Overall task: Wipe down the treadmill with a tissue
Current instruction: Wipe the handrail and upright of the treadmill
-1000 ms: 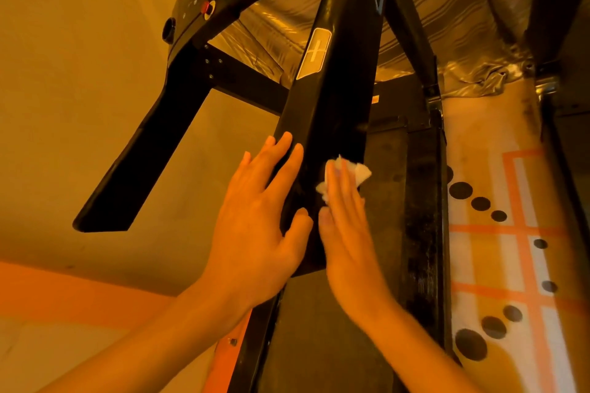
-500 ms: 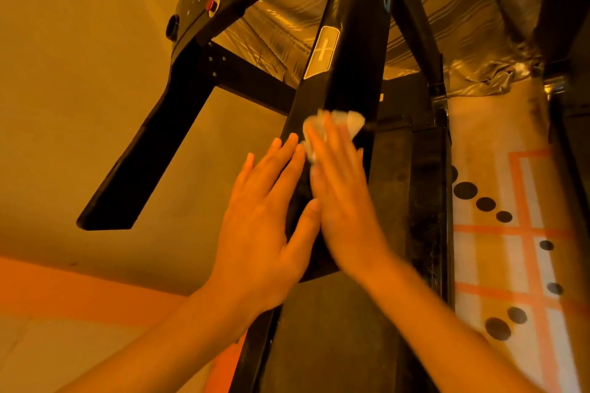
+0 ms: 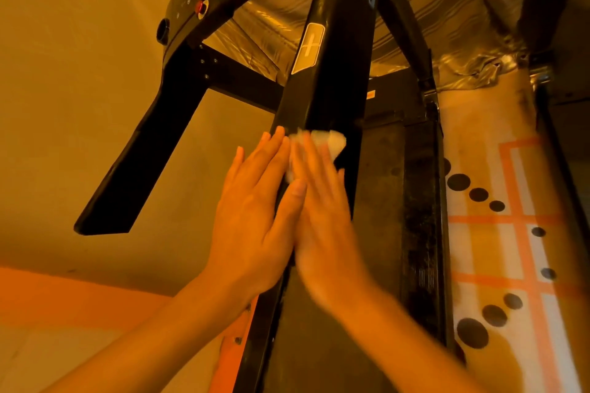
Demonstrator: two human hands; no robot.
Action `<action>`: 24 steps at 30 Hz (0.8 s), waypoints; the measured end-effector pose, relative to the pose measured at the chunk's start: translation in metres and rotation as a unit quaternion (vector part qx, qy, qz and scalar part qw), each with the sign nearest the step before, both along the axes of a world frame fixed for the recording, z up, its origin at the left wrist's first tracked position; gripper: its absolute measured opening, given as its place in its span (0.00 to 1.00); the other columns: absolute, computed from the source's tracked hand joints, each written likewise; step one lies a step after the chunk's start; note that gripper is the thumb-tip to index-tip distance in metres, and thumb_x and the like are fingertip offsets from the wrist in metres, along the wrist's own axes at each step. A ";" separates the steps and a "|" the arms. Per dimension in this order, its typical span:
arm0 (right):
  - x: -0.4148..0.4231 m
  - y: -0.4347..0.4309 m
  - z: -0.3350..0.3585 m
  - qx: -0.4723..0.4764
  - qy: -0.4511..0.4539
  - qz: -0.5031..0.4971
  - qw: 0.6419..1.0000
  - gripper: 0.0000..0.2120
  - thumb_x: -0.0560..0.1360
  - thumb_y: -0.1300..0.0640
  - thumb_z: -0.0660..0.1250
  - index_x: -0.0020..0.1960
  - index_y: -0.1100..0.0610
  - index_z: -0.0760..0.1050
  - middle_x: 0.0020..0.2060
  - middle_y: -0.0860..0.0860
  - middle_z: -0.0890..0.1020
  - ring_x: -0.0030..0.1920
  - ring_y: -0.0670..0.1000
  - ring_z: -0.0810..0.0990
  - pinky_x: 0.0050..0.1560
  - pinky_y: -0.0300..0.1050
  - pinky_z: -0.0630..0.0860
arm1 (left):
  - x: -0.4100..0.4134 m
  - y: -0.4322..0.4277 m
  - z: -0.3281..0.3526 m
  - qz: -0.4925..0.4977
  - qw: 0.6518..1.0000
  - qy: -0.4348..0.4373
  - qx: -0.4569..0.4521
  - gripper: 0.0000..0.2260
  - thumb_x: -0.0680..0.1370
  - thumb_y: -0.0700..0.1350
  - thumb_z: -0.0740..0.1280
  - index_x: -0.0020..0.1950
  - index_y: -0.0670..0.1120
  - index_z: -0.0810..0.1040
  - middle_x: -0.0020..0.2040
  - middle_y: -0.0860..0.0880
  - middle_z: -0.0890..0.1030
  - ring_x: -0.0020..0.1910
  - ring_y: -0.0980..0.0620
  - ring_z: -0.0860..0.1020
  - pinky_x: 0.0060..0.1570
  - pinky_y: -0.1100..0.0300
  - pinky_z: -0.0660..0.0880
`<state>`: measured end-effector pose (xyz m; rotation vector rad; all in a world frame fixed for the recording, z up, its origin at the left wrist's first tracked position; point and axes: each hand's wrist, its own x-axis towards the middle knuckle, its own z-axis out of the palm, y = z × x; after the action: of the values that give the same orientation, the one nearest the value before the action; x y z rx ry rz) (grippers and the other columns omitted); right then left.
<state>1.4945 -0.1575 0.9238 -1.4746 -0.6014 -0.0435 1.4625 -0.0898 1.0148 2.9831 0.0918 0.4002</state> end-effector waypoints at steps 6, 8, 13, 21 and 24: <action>-0.026 -0.011 -0.022 0.019 0.061 0.038 0.997 0.26 0.87 0.43 0.45 0.81 0.35 0.38 0.82 0.34 0.40 0.82 0.41 0.36 0.81 0.51 0.32 | -0.002 0.003 -0.001 0.002 1.000 0.004 -0.006 0.41 0.81 0.71 0.37 0.81 0.45 0.64 0.82 0.50 0.62 0.82 0.57 0.55 0.82 0.48 0.49; 0.006 -0.009 -0.020 0.018 0.107 0.024 0.994 0.24 0.86 0.39 0.44 0.79 0.35 0.39 0.82 0.34 0.41 0.81 0.38 0.35 0.81 0.56 0.32 | -0.001 0.002 -0.001 0.004 1.000 -0.003 0.004 0.41 0.81 0.71 0.37 0.81 0.45 0.65 0.82 0.50 0.63 0.82 0.57 0.56 0.82 0.48 0.49; -0.062 -0.019 -0.006 0.044 0.085 0.084 0.992 0.27 0.82 0.31 0.35 0.80 0.30 0.34 0.80 0.31 0.36 0.81 0.40 0.33 0.80 0.50 0.32 | -0.001 0.004 -0.002 0.001 1.000 -0.002 -0.001 0.41 0.82 0.70 0.37 0.81 0.45 0.65 0.82 0.50 0.63 0.82 0.57 0.55 0.82 0.46 0.49; -0.007 -0.013 -0.024 0.031 0.172 0.041 0.984 0.23 0.84 0.42 0.37 0.78 0.36 0.37 0.81 0.34 0.38 0.79 0.35 0.34 0.80 0.48 0.31 | -0.002 0.003 -0.001 0.004 1.000 0.003 0.022 0.42 0.81 0.71 0.35 0.81 0.45 0.64 0.82 0.50 0.62 0.82 0.57 0.55 0.82 0.47 0.49; -0.064 -0.019 -0.009 0.036 0.110 0.082 0.990 0.26 0.83 0.36 0.31 0.81 0.35 0.33 0.81 0.34 0.35 0.81 0.40 0.33 0.77 0.38 0.29 | -0.002 0.003 0.000 0.005 1.000 0.005 0.011 0.39 0.83 0.69 0.38 0.82 0.46 0.64 0.83 0.51 0.62 0.82 0.58 0.54 0.82 0.47 0.49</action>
<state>1.4300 -0.1762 0.9148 -1.3345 -0.5336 0.2202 1.4602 -0.0869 1.0145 3.0080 0.1037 0.3885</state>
